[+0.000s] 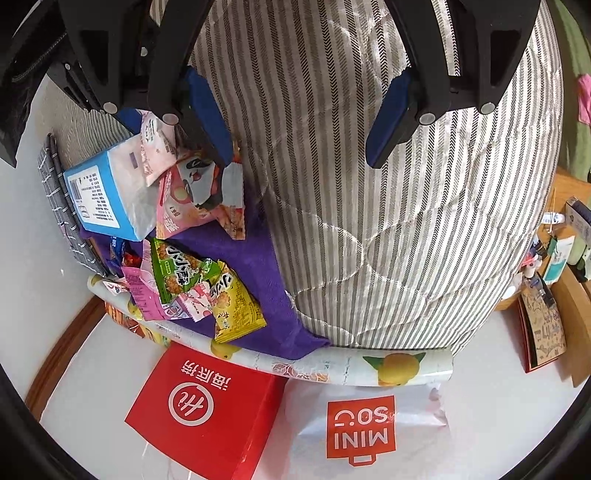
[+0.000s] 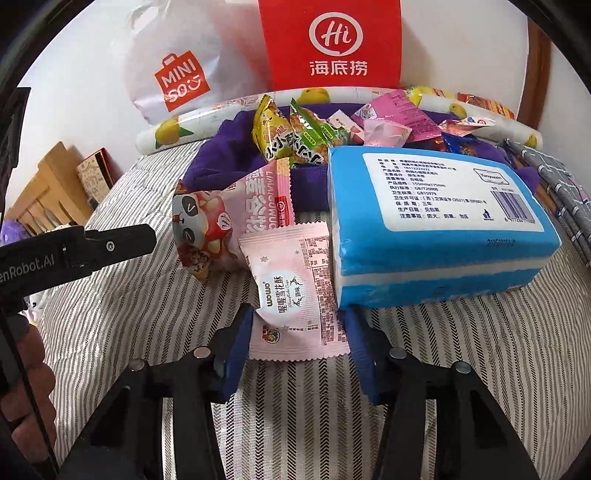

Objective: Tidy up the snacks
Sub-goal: 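Grasp the pink wrapped cake with the right tool while the left tool grasps the panda bag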

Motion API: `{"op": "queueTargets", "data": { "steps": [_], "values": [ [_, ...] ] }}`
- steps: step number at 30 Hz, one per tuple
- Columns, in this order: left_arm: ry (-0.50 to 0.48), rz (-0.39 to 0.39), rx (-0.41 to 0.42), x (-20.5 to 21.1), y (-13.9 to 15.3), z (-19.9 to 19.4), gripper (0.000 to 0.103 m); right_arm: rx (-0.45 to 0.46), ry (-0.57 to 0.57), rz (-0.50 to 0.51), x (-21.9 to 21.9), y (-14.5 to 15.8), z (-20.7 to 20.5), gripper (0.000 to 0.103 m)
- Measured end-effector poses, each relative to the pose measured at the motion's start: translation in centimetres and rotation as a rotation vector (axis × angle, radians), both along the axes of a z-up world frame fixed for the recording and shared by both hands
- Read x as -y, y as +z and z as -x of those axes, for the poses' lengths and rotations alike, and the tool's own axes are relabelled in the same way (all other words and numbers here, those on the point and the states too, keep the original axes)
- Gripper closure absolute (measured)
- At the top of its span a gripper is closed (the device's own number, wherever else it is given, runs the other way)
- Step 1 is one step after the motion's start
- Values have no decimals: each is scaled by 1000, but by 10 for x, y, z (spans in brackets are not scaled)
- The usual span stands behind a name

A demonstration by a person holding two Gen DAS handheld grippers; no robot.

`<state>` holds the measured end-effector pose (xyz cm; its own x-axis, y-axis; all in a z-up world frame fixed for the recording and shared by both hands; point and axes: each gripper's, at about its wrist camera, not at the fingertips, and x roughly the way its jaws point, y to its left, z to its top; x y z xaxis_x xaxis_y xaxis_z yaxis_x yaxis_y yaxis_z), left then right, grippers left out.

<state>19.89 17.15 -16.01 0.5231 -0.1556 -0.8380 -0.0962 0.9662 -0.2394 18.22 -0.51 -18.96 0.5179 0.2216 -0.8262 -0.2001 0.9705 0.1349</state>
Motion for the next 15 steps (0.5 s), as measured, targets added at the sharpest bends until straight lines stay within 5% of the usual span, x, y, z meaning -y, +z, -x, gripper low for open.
{"op": "queueTargets", "data": {
  "steps": [15],
  "values": [
    [34, 52, -17, -4, 2, 18, 31, -7, 113, -111, 34, 17, 22, 59]
  ]
}}
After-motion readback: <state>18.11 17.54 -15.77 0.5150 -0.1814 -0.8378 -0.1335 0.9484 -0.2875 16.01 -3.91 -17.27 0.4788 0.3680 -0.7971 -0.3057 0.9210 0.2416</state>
